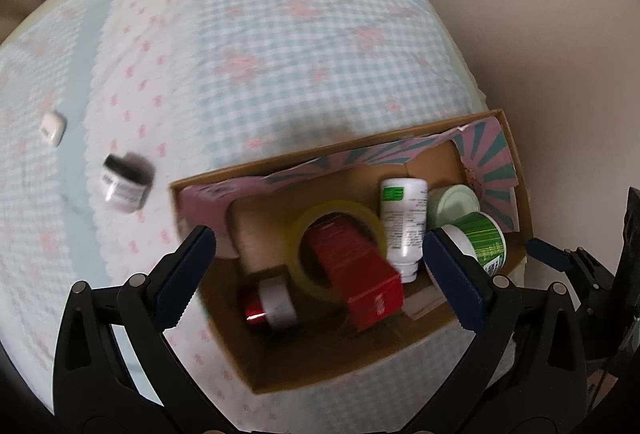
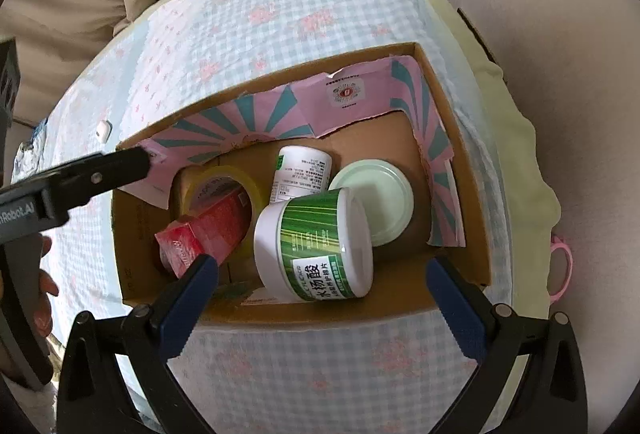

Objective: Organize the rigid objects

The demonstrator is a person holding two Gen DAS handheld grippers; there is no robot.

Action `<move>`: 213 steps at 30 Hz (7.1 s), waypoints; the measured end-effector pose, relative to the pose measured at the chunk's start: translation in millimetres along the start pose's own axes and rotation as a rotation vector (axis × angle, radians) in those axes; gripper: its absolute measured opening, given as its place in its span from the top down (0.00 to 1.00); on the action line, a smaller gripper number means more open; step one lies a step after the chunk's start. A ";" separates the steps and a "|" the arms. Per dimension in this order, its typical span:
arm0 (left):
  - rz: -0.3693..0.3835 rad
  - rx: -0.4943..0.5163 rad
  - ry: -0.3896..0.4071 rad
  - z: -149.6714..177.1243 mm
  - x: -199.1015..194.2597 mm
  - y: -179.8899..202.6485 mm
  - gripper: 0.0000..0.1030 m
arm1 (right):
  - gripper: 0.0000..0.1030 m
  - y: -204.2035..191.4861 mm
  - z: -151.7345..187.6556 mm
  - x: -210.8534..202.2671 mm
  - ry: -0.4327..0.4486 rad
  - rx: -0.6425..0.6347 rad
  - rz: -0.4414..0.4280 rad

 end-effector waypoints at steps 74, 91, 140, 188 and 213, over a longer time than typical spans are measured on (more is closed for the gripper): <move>-0.109 0.306 0.184 -69.7 72.1 -390.1 0.08 | 0.00 -323.6 -42.6 153.3 0.250 0.305 0.206; -0.079 0.391 0.196 -70.1 77.3 -376.3 0.44 | 0.48 -324.0 -61.6 194.9 0.153 0.315 0.192; 0.022 0.234 0.323 82.7 -217.6 -127.3 0.44 | 0.48 -182.0 32.2 -144.8 0.268 0.215 0.020; -0.035 0.221 0.028 76.3 10.3 21.2 0.00 | 0.00 15.0 -80.4 16.6 0.065 0.098 -0.007; -0.009 0.131 0.189 85.0 -108.0 -14.4 0.00 | 0.00 -25.2 -41.5 -69.9 0.157 0.042 0.003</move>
Point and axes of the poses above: each gripper's, at about its wrist camera, not at the fingertips, and x roughly the way its jaws point, y to its right, z to its underside, the point moved 2 cm from there along x, roughly the way its jaws point, and after that the axes turned 1 degree about x, right-handed, at the moved point
